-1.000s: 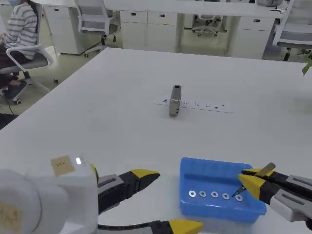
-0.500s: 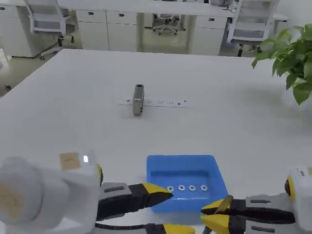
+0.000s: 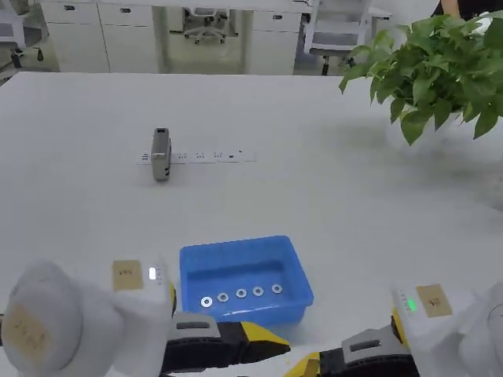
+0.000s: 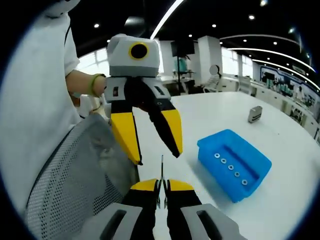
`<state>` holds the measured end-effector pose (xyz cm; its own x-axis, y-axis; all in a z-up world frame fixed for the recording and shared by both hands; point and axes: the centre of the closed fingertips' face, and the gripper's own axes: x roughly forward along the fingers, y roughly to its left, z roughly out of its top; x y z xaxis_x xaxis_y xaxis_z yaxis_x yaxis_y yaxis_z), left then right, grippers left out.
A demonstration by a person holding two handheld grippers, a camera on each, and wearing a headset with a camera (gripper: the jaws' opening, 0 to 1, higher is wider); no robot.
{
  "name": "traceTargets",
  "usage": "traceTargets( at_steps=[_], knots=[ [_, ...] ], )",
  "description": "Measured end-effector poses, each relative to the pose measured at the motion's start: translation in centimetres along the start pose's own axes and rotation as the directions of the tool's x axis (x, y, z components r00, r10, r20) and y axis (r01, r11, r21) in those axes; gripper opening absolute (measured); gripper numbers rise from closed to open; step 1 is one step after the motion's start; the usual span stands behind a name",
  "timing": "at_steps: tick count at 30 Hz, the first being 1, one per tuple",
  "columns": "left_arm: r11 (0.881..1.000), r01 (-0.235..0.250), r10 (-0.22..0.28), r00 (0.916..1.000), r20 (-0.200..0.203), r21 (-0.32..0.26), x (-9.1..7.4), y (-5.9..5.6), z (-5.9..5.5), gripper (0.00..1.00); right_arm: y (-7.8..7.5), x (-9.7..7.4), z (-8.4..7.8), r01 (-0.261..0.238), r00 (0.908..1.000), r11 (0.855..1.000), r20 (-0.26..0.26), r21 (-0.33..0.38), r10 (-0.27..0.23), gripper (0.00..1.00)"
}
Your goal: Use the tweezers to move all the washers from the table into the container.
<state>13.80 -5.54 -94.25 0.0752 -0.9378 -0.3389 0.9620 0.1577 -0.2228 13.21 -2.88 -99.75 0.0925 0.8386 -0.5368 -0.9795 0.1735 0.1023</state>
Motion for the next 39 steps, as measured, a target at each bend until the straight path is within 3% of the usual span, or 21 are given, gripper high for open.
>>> traceTargets(
  at_steps=[8,15,26,36,39],
  knots=[
    [0.995,0.061,-0.058,0.9971,-0.049,0.077,1.5,-1.0,-0.3,0.0,0.3,-0.4,-1.1,0.005,0.9985,0.999,-0.055,-0.033,-0.006,0.03],
    [0.992,0.079,-0.071,0.9941,-0.082,0.1,1.6,-0.9,-0.8,0.0,0.2,-0.4,-1.8,0.008,0.9956,0.998,-0.093,-0.057,-0.013,0.03],
    [0.987,0.06,-0.037,0.9871,-0.156,0.148,0.9,0.7,-2.2,0.0,-1.1,0.9,-2.5,-0.017,0.9849,0.989,-0.173,-0.144,-0.008,0.03],
    [0.982,0.03,0.017,0.9694,-0.245,0.187,0.0,2.0,-4.8,0.0,-1.6,2.5,-3.8,-0.05,0.9644,0.967,-0.264,-0.251,-0.019,0.03],
    [0.983,0.016,0.032,0.9666,-0.254,0.185,-0.4,2.5,-5.4,0.0,-1.7,2.7,-3.6,-0.05,0.9666,0.964,-0.256,-0.26,-0.018,0.03]
  ],
)
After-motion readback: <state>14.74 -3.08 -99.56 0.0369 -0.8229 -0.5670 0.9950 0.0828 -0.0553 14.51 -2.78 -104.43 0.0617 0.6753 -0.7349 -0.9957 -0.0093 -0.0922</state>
